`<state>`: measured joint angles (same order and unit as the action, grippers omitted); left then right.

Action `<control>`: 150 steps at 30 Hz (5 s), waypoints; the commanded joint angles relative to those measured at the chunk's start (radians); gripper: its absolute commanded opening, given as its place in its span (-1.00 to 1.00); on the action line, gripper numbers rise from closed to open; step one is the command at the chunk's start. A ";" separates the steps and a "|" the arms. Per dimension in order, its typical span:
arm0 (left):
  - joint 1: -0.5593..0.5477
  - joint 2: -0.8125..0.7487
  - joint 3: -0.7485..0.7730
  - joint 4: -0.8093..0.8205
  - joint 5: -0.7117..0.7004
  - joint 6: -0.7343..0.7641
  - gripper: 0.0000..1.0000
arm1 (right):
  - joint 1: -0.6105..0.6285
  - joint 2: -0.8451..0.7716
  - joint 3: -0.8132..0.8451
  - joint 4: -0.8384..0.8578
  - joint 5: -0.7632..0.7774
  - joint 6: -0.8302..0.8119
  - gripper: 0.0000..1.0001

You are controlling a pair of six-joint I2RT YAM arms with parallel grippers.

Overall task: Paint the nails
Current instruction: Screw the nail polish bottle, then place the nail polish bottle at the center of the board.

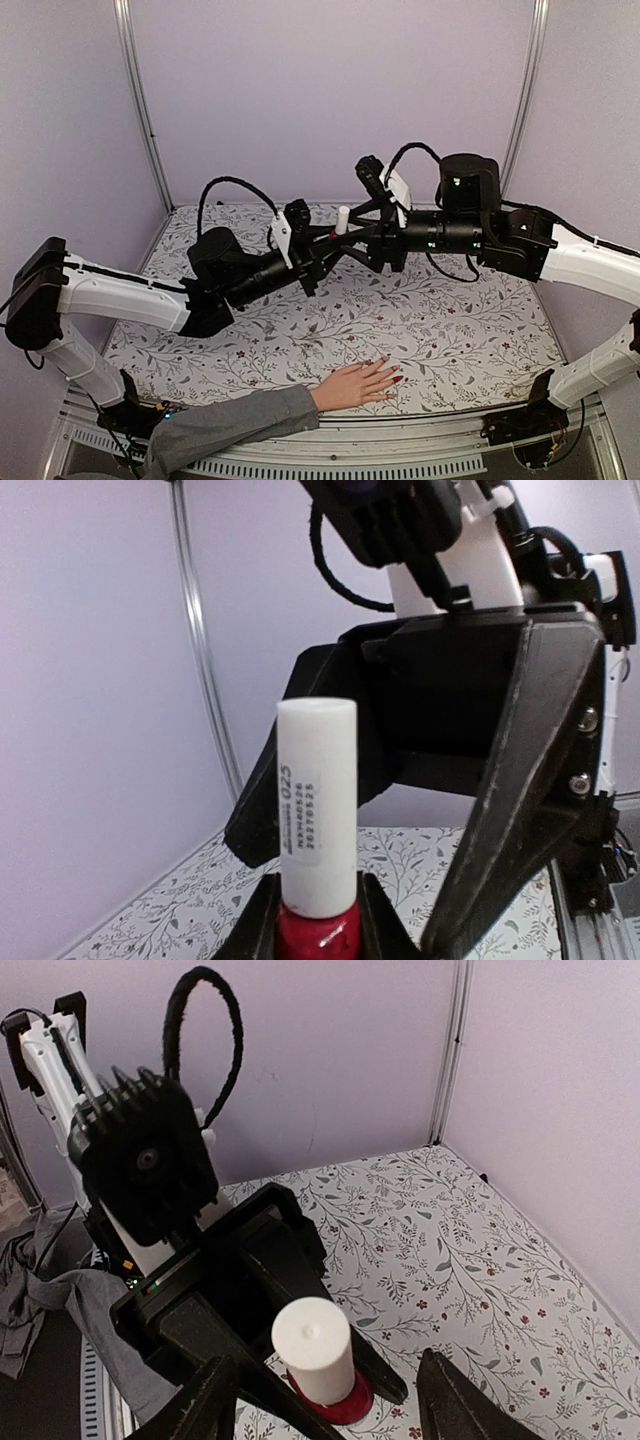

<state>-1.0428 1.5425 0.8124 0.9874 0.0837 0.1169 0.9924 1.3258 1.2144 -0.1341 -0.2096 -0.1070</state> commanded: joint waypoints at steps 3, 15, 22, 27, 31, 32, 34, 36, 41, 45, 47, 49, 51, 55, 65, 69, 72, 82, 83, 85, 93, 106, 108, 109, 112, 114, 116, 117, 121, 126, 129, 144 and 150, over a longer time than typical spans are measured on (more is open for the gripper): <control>0.085 -0.035 -0.016 0.020 0.430 -0.145 -1.00 | -0.006 -0.055 -0.031 -0.047 -0.182 -0.073 0.34; 0.109 0.063 0.080 -0.001 0.866 -0.239 -1.00 | -0.006 -0.085 -0.014 -0.080 -0.458 -0.239 0.06; 0.110 0.089 0.108 0.003 0.910 -0.257 -1.00 | -0.006 -0.054 0.021 -0.125 -0.524 -0.281 -0.13; 0.109 0.088 0.110 0.006 0.901 -0.259 -1.00 | -0.006 -0.034 0.042 -0.156 -0.522 -0.284 -0.29; 0.110 0.087 0.108 0.004 0.885 -0.253 -1.00 | -0.006 -0.026 0.055 -0.178 -0.516 -0.286 -0.59; 0.110 0.087 0.109 0.002 0.882 -0.250 -1.00 | -0.006 -0.025 0.057 -0.181 -0.516 -0.286 -0.66; 0.110 0.086 0.110 0.000 0.876 -0.246 -1.00 | -0.006 -0.025 0.059 -0.183 -0.519 -0.287 -0.78; 0.111 0.084 0.109 0.000 0.868 -0.244 -1.00 | -0.006 -0.026 0.059 -0.182 -0.518 -0.289 -0.85; 0.111 0.065 0.097 -0.002 0.806 -0.226 -1.00 | -0.006 -0.019 0.061 -0.179 -0.507 -0.279 -0.98; 0.112 0.037 0.076 0.003 0.701 -0.207 -1.00 | -0.006 -0.004 0.067 -0.163 -0.467 -0.245 -1.00; 0.111 0.023 0.063 0.007 0.662 -0.199 -1.00 | -0.006 0.003 0.068 -0.153 -0.451 -0.219 -1.00; 0.109 0.011 0.054 0.006 0.624 -0.192 -1.00 | -0.006 0.010 0.070 -0.146 -0.427 -0.197 -1.00; 0.110 0.000 0.044 0.005 0.584 -0.185 -1.00 | -0.006 0.017 0.073 -0.140 -0.402 -0.179 -1.00; 0.105 -0.022 0.027 0.007 0.501 -0.170 -1.00 | -0.006 0.022 0.074 -0.122 -0.344 -0.148 -1.00; 0.065 -0.047 0.002 0.002 0.198 -0.086 -1.00 | -0.004 0.040 0.086 -0.112 -0.248 -0.101 -1.00; 0.026 -0.043 0.012 -0.009 0.034 -0.015 -1.00 | -0.003 0.051 0.088 -0.107 -0.214 -0.085 -1.00; -0.002 -0.027 0.030 -0.016 -0.075 0.015 -1.00 | -0.003 0.057 0.088 -0.100 -0.186 -0.069 -1.00; -0.102 0.079 0.139 -0.019 -0.429 0.141 -1.00 | 0.005 0.095 0.084 -0.080 -0.081 0.001 -1.00; -0.106 0.089 0.151 -0.028 -0.447 0.147 -1.00 | 0.005 0.098 0.084 -0.082 -0.073 0.005 -1.00; -0.107 0.099 0.166 -0.034 -0.459 0.147 -1.00 | 0.005 0.102 0.084 -0.086 -0.058 0.013 -1.00; -0.085 0.071 0.133 -0.041 -0.219 0.111 -1.00 | 0.005 0.080 0.080 -0.093 -0.017 0.006 -1.00; 0.039 0.004 0.053 -0.053 0.217 -0.078 -1.00 | -0.017 0.011 0.046 -0.093 -0.020 -0.020 -0.22; 0.067 0.003 0.048 -0.052 0.330 -0.112 -1.00 | -0.022 -0.008 0.034 -0.094 -0.048 -0.032 -0.03; 0.079 0.004 0.048 -0.052 0.381 -0.126 -1.00 | -0.022 -0.018 0.029 -0.094 -0.069 -0.041 0.02; 0.097 0.010 0.050 -0.059 0.482 -0.151 -1.00 | -0.026 -0.046 0.017 -0.094 -0.120 -0.063 0.12; 0.102 0.015 0.052 -0.062 0.528 -0.157 -1.00 | -0.027 -0.056 0.015 -0.098 -0.149 -0.076 0.14; 0.103 0.019 0.056 -0.061 0.555 -0.164 -1.00 | -0.027 -0.064 0.014 -0.100 -0.165 -0.084 0.15; 0.104 0.022 0.057 -0.061 0.563 -0.167 -1.00 | -0.028 -0.066 0.014 -0.101 -0.169 -0.086 0.14; 0.105 0.029 0.063 -0.062 0.564 -0.171 -1.00 | -0.029 -0.062 0.021 -0.111 -0.165 -0.094 0.03; 0.106 0.030 0.069 -0.063 0.552 -0.170 -1.00 | -0.028 -0.041 0.037 -0.133 -0.165 -0.095 -0.14; 0.108 0.032 0.073 -0.069 0.554 -0.171 -1.00 | -0.029 -0.037 0.039 -0.134 -0.175 -0.097 -0.35; 0.114 0.015 0.056 -0.068 0.430 -0.157 -0.65 | -0.030 -0.010 0.054 -0.132 -0.134 -0.084 -1.00; 0.126 -0.009 0.054 -0.101 0.423 -0.155 -0.06 | -0.048 -0.031 0.035 -0.096 -0.097 -0.062 -1.00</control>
<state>-0.9382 1.5745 0.8677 0.8948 0.5385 -0.0444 0.9604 1.3022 1.2499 -0.2630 -0.3481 -0.1967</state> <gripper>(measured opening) 0.416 0.130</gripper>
